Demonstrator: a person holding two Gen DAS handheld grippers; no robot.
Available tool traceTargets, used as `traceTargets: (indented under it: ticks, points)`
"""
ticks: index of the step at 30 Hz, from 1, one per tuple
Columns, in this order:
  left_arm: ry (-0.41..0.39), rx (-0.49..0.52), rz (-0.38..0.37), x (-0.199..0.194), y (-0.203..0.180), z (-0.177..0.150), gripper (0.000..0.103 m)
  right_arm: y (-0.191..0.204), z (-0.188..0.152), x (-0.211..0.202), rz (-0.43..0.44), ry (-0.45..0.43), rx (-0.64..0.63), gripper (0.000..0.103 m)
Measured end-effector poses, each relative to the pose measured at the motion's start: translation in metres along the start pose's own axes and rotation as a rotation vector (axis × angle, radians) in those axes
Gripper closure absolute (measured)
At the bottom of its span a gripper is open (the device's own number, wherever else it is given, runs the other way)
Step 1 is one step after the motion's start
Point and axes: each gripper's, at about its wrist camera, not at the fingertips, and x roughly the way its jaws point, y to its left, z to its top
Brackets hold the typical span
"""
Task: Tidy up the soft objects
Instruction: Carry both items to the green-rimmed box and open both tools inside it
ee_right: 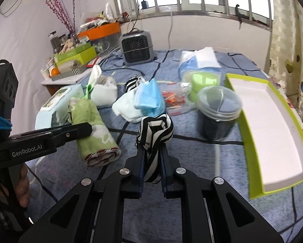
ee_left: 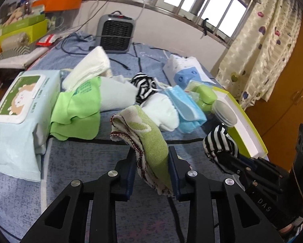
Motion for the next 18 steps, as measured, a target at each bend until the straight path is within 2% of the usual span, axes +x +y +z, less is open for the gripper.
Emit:
traceTargets:
  ticks: [9, 18]
  points:
    - [-0.02, 0.072, -0.056, -0.005, -0.033, 0.012, 0.075, -0.021, 0.003, -0.027, -0.048, -0.056, 0.035, 0.089]
    - [-0.032, 0.15, -0.151, 0.001, -0.078, 0.033, 0.075, -0.058, 0.007, -0.052, -0.147, -0.101, 0.096, 0.089]
